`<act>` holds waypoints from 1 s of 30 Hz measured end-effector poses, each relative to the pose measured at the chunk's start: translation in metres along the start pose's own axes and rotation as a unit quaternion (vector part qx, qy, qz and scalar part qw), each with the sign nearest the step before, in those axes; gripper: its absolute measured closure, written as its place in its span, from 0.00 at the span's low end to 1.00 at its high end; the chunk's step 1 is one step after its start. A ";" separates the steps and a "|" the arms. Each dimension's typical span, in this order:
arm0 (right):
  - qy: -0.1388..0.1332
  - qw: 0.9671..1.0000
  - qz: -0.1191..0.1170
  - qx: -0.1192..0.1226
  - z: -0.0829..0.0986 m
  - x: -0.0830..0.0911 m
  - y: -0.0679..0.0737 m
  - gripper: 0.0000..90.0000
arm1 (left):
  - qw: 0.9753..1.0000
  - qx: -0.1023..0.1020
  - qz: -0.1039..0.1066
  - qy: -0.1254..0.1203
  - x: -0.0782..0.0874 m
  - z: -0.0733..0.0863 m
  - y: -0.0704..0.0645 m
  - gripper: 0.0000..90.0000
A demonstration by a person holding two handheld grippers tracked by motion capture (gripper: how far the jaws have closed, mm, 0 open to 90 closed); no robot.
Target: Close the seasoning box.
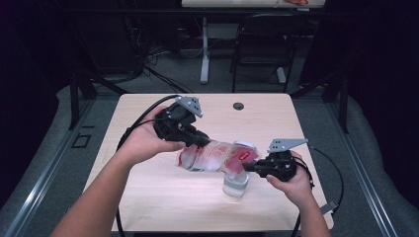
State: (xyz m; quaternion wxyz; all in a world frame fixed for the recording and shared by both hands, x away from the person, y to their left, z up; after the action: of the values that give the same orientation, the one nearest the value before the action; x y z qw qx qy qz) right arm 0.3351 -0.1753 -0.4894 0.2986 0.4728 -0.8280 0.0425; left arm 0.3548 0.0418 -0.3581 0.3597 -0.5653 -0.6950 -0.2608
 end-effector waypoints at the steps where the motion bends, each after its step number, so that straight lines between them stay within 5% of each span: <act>1: 0.000 1.000 0.000 0.000 0.000 0.000 0.000 0.93 | 1.000 -0.001 0.000 0.000 0.000 0.000 0.000 0.90; 30: -0.001 1.000 0.003 -0.004 0.001 0.004 -0.003 0.93 | 1.000 -0.005 0.001 -0.003 -0.003 -0.007 -0.001 0.90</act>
State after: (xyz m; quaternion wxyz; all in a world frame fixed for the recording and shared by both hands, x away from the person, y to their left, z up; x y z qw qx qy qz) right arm 0.3358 -0.1806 -0.4883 0.2993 0.4694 -0.8298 0.0396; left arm 0.3553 0.0349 -0.3563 0.3546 -0.5686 -0.6944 -0.2623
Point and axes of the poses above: each handheld gripper's, and its own axes: x roughly backward along the jaws, z roughly out of its underside, y roughly to its left, the point moved 6 cm from there along -x, roughly forward along the jaws
